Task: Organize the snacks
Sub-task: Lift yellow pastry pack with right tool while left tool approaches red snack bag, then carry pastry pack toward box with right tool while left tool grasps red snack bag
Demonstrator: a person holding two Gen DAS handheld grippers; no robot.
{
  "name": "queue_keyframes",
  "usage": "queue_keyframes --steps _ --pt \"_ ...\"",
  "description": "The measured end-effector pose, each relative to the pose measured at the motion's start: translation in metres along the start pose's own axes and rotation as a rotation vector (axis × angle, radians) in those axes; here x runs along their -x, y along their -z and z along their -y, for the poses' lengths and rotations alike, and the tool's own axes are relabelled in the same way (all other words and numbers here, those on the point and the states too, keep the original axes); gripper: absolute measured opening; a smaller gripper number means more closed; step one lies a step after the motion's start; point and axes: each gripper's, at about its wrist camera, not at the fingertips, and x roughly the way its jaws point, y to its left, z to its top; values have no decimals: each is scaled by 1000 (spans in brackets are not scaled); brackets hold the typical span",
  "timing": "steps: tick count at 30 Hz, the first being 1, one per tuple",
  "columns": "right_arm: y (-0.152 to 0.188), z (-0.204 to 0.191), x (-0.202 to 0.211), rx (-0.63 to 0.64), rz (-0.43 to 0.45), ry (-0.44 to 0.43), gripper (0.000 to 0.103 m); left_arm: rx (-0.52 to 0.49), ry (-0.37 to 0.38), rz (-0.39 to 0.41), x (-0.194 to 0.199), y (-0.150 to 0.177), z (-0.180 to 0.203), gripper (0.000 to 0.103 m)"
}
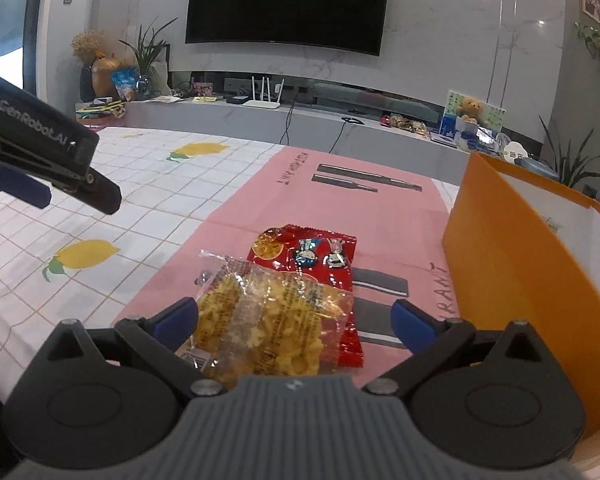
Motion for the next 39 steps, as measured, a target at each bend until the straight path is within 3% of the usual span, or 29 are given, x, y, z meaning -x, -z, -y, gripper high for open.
queue_keyframes --steps 3,6,8,13,20,28,34,39 --pt "-1 -9 3 -18 -8 12 100 1 25 -12 -1 1 0 95" --pt "4 -16 6 -108 -31 88 100 -7 20 -9 0 1 2 95" --pt "9 -19 5 -162 -48 70 100 10 14 -5 1 1 1 95" --pt "27 -39 -6 -43 -32 160 99 120 81 -8 3 -5 -13 95" --pt "33 -38 -1 7 1 165 71 221 127 -62 -3 -5 -26 95" --pt "20 -23 26 -75 86 82 69 113 127 69 16 -6 -7 95" --pt "-13 7 57 -115 180 46 69 78 146 80 16 -7 7 95" --pt "-36 49 76 -148 234 24 69 17 183 27 1 -2 38 95"
